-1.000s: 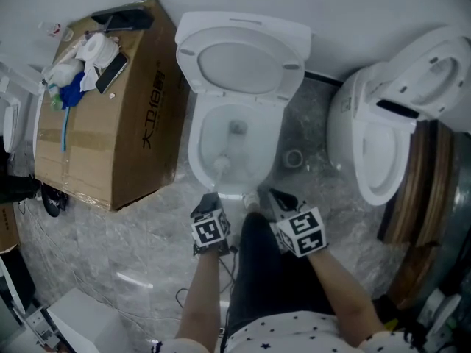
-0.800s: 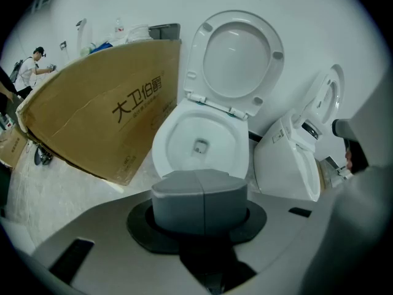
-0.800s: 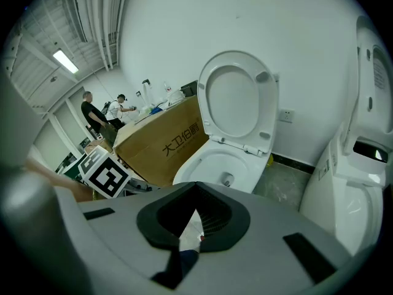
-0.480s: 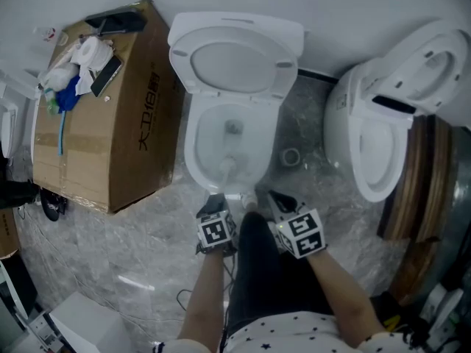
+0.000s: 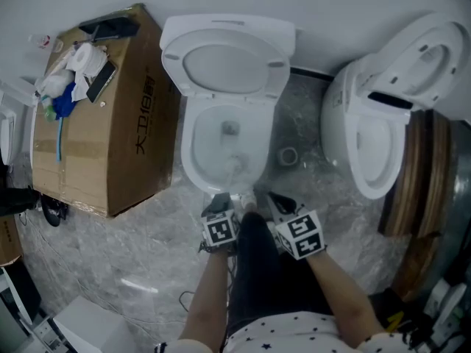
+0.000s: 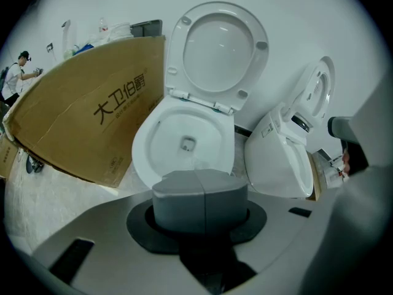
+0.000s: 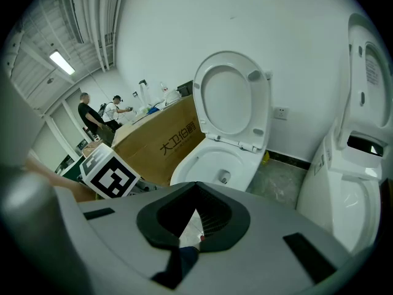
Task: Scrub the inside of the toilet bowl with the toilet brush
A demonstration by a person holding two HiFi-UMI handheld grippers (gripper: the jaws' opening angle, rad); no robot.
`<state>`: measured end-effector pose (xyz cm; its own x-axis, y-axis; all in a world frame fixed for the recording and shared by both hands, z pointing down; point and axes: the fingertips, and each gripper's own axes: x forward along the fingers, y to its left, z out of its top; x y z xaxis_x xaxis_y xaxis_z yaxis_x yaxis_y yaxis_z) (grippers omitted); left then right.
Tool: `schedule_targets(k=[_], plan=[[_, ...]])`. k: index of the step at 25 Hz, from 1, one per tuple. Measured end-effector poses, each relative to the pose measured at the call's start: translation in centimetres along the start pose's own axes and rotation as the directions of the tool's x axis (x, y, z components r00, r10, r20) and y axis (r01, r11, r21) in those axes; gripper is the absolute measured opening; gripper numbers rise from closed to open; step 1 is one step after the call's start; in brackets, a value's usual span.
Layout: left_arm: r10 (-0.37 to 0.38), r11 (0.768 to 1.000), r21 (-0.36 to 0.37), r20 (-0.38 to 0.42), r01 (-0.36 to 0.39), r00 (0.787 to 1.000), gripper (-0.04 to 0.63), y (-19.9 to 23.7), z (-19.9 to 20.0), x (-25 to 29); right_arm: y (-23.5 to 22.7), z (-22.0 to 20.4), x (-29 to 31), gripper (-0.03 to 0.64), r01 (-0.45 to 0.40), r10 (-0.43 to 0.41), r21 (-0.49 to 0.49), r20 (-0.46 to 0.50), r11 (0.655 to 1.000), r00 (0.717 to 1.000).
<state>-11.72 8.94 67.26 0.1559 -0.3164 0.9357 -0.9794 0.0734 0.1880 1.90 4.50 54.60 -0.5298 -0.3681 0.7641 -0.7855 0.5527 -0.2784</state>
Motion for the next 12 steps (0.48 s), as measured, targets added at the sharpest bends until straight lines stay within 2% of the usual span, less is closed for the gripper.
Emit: schedule_targets(k=[12], plan=[[-0.039, 0.998, 0.057, 0.008, 0.038, 0.999, 0.156, -2.7, 2.0, 0.5, -0.8, -0.3, -0.1, 0.006, 0.000, 0.000, 0.008, -0.002, 1.000, 1.000]])
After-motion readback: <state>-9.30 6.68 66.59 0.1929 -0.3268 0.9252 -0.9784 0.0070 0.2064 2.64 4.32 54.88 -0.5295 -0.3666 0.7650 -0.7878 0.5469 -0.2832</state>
